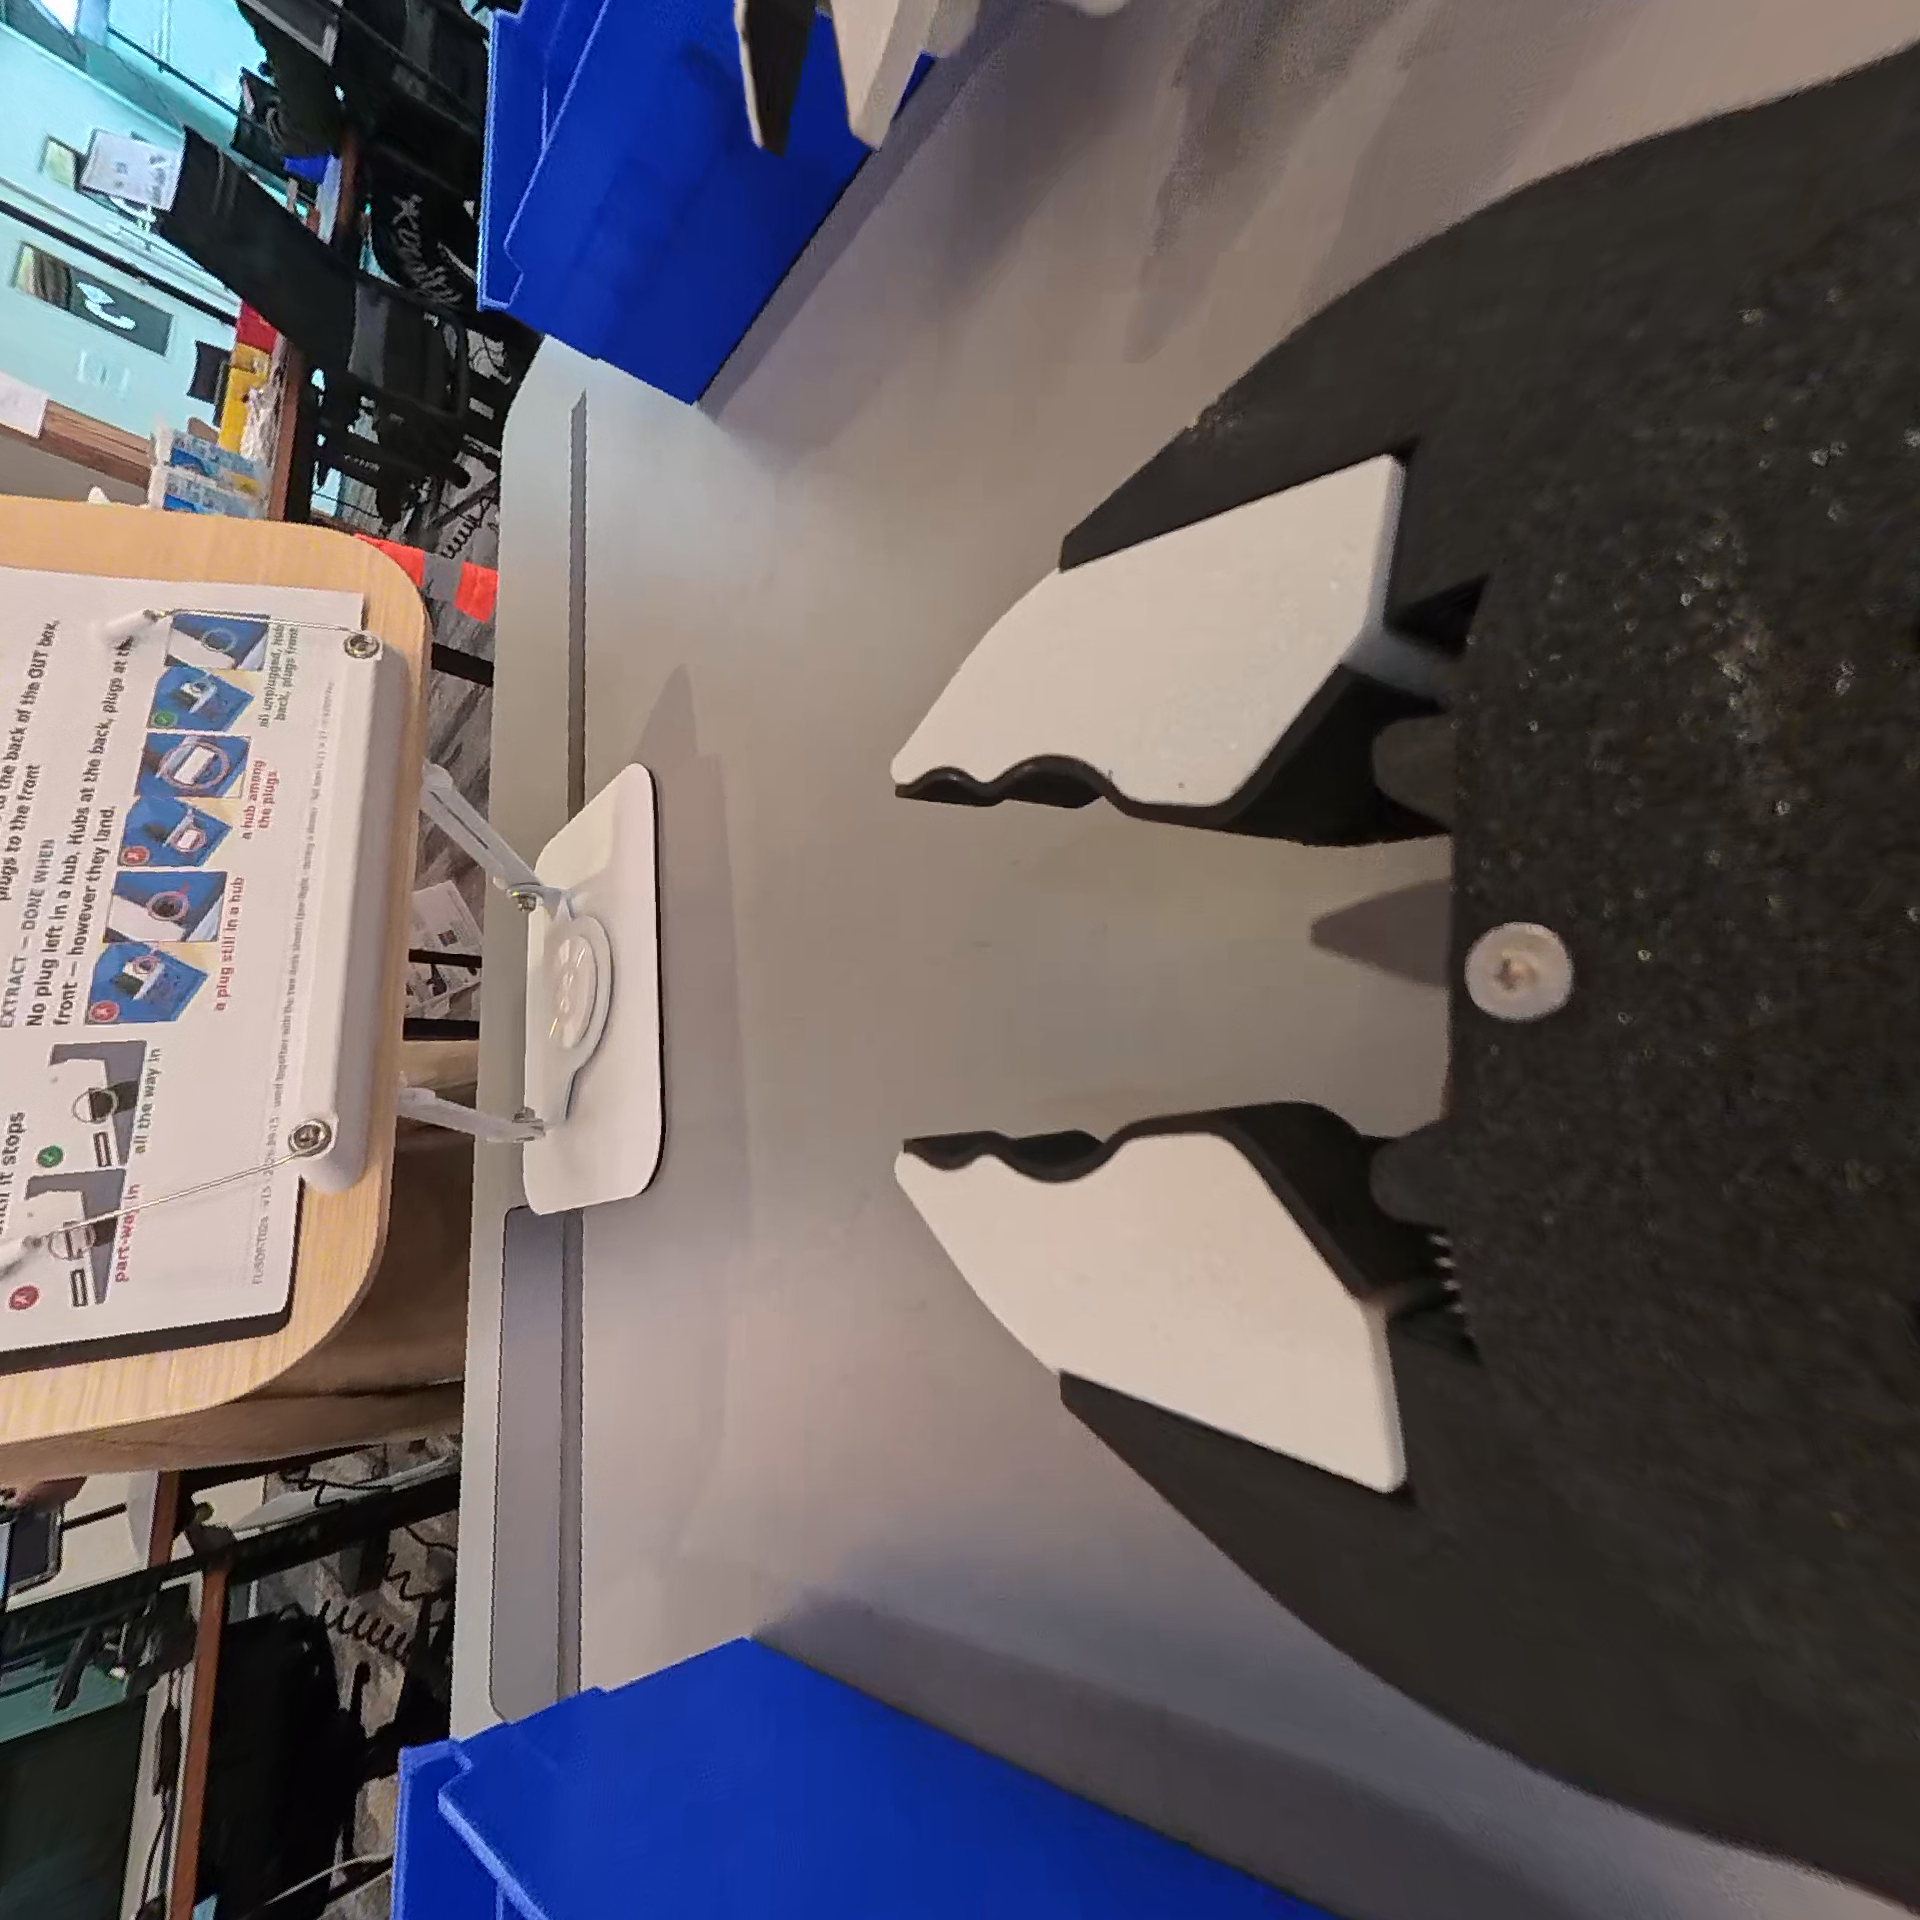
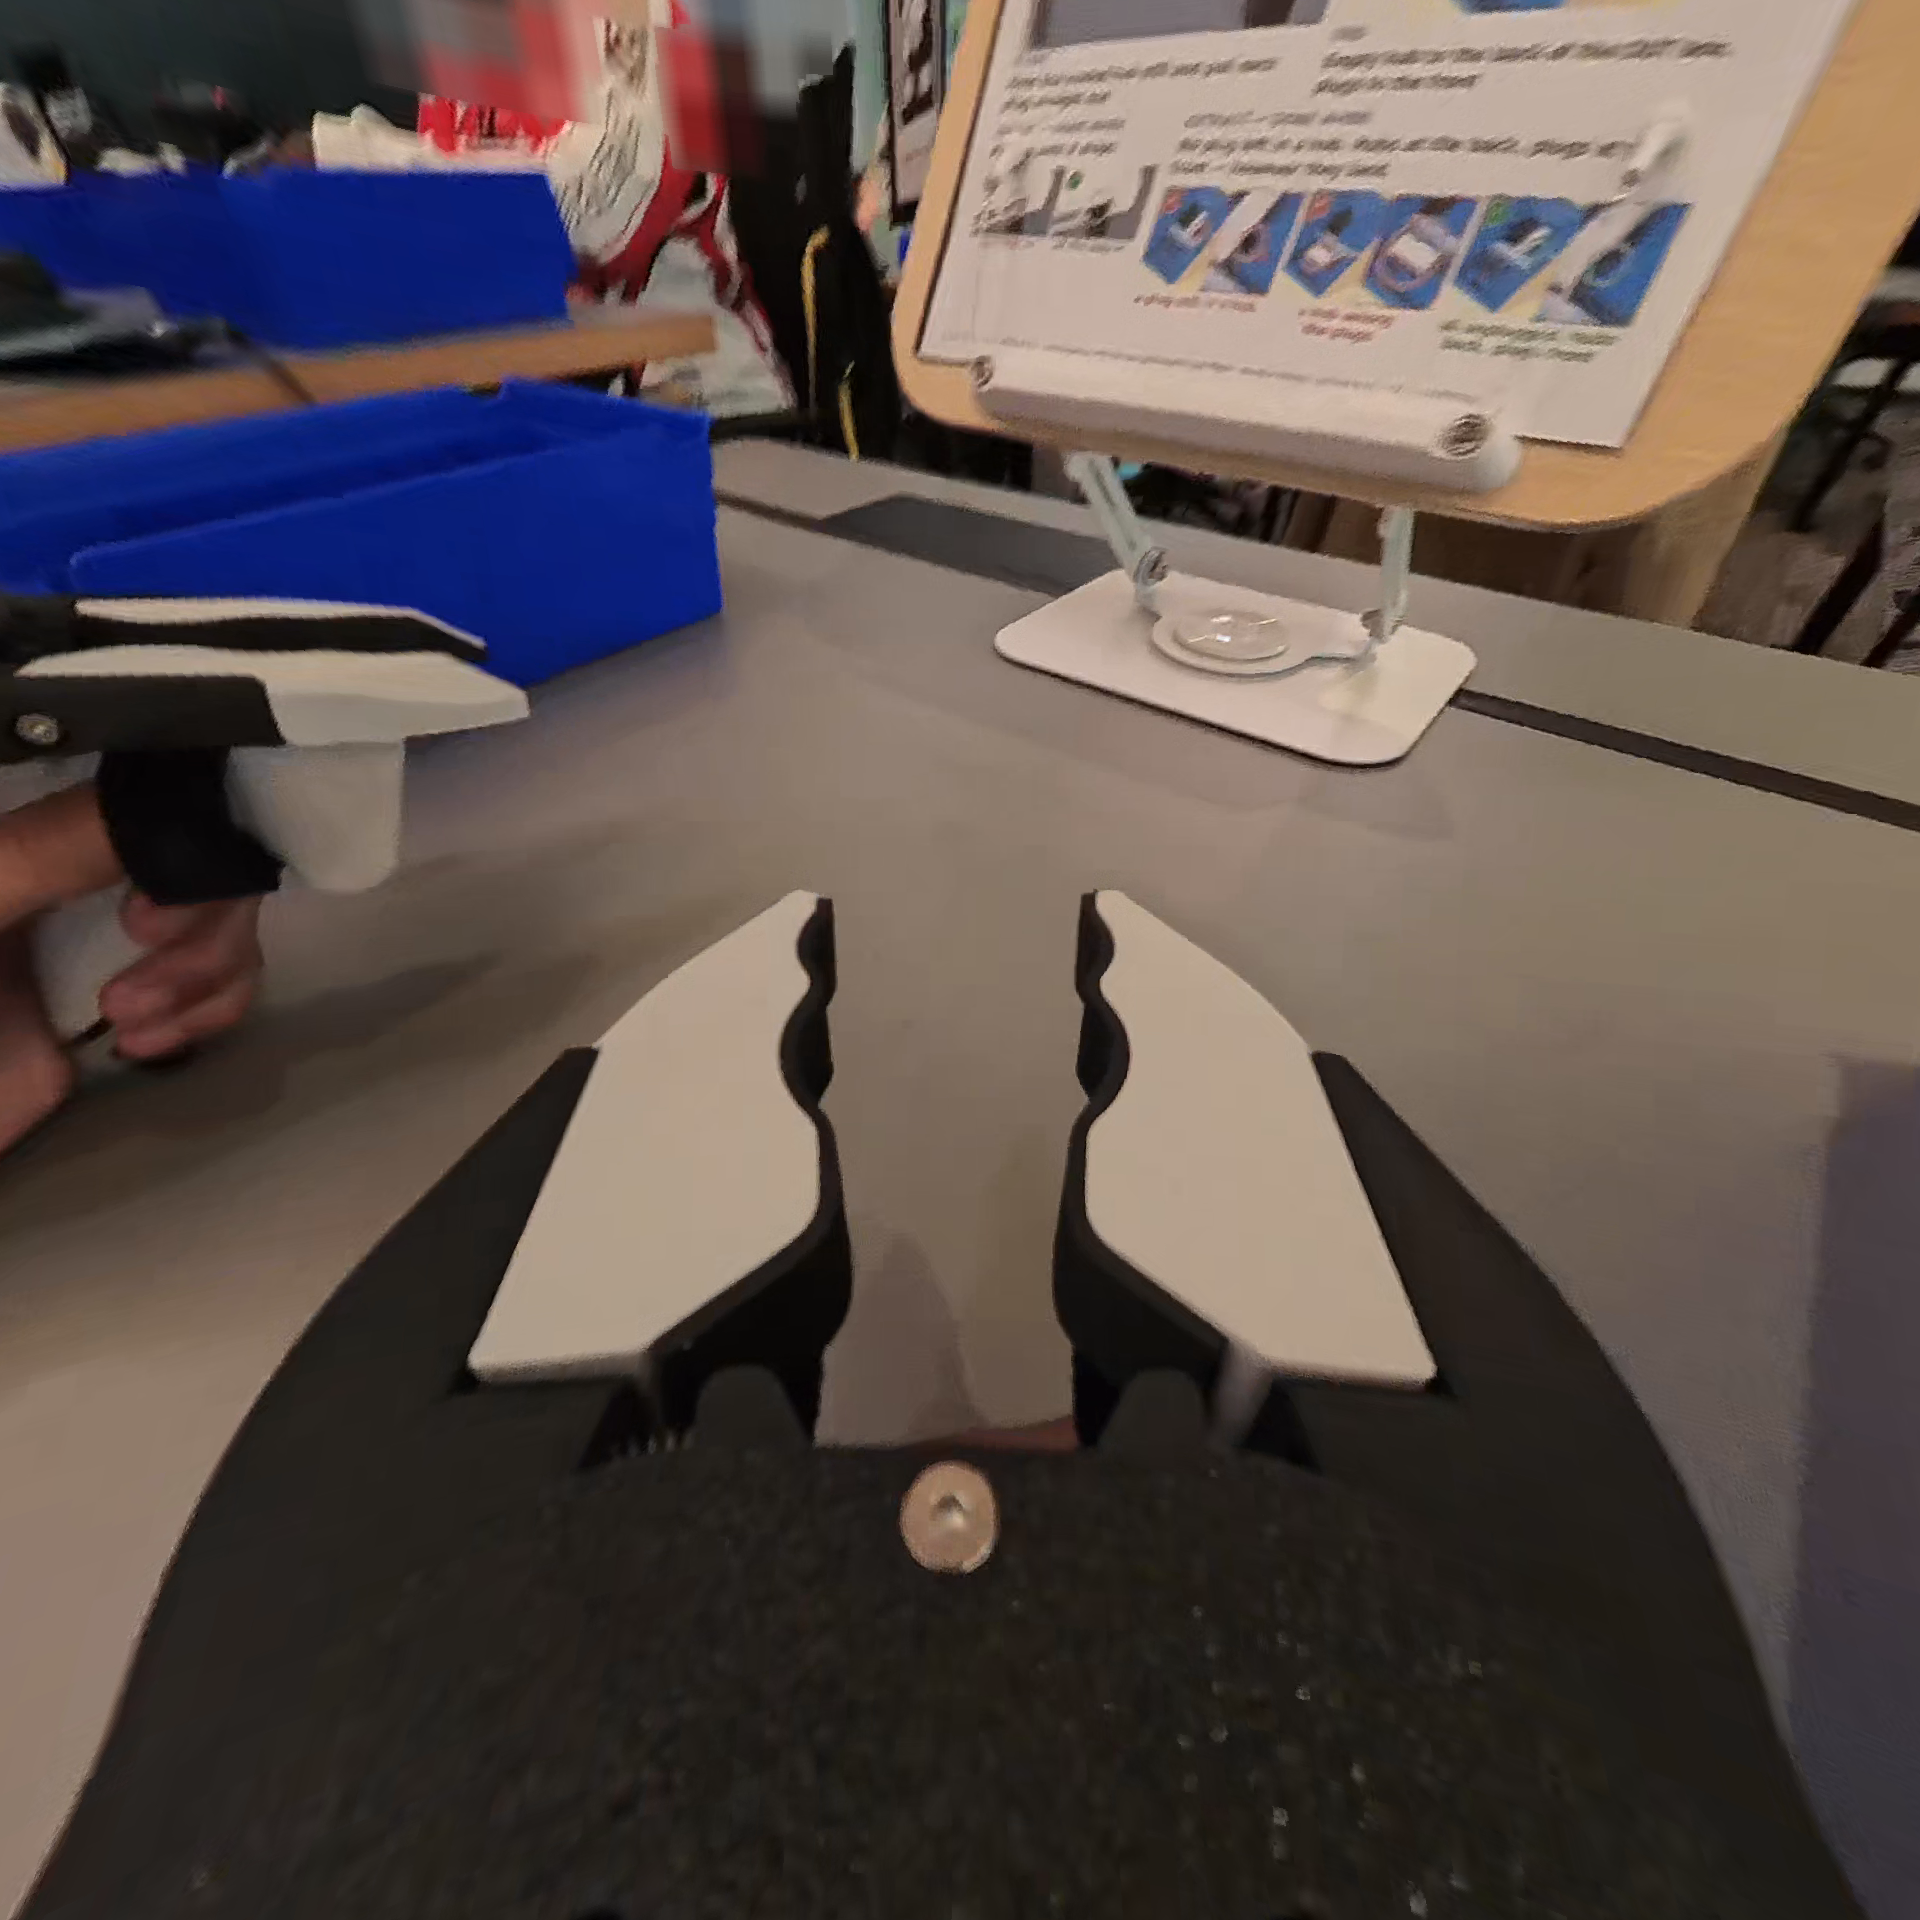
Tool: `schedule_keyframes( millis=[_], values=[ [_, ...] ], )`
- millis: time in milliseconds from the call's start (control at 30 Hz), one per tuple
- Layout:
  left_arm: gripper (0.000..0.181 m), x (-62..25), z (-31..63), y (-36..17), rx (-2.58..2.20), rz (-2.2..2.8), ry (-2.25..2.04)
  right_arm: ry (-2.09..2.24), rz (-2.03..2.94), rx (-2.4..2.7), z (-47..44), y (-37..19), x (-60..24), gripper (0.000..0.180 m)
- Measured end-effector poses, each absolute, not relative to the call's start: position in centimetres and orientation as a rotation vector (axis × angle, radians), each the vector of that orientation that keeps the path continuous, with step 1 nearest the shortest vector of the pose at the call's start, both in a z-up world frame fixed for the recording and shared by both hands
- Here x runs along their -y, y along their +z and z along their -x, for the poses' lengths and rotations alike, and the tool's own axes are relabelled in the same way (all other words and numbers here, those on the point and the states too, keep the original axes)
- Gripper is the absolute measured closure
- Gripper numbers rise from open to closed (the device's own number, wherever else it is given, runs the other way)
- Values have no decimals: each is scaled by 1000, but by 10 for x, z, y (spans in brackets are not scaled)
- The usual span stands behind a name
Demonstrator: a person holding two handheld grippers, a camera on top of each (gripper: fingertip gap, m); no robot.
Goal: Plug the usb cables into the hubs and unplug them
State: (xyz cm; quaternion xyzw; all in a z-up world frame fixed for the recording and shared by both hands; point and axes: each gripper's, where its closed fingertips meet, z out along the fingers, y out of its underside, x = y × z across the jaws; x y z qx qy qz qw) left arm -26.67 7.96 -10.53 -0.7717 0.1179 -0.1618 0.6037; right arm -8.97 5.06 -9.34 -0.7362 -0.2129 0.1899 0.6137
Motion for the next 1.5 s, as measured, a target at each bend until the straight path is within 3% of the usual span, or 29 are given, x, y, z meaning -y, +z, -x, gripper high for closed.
schedule_keyframes(
  millis=[1500],
  values=[
    [123,-57,229,-113,-506,1830,-490,371,1658,482,85,-99,-44,142]
  ],
)
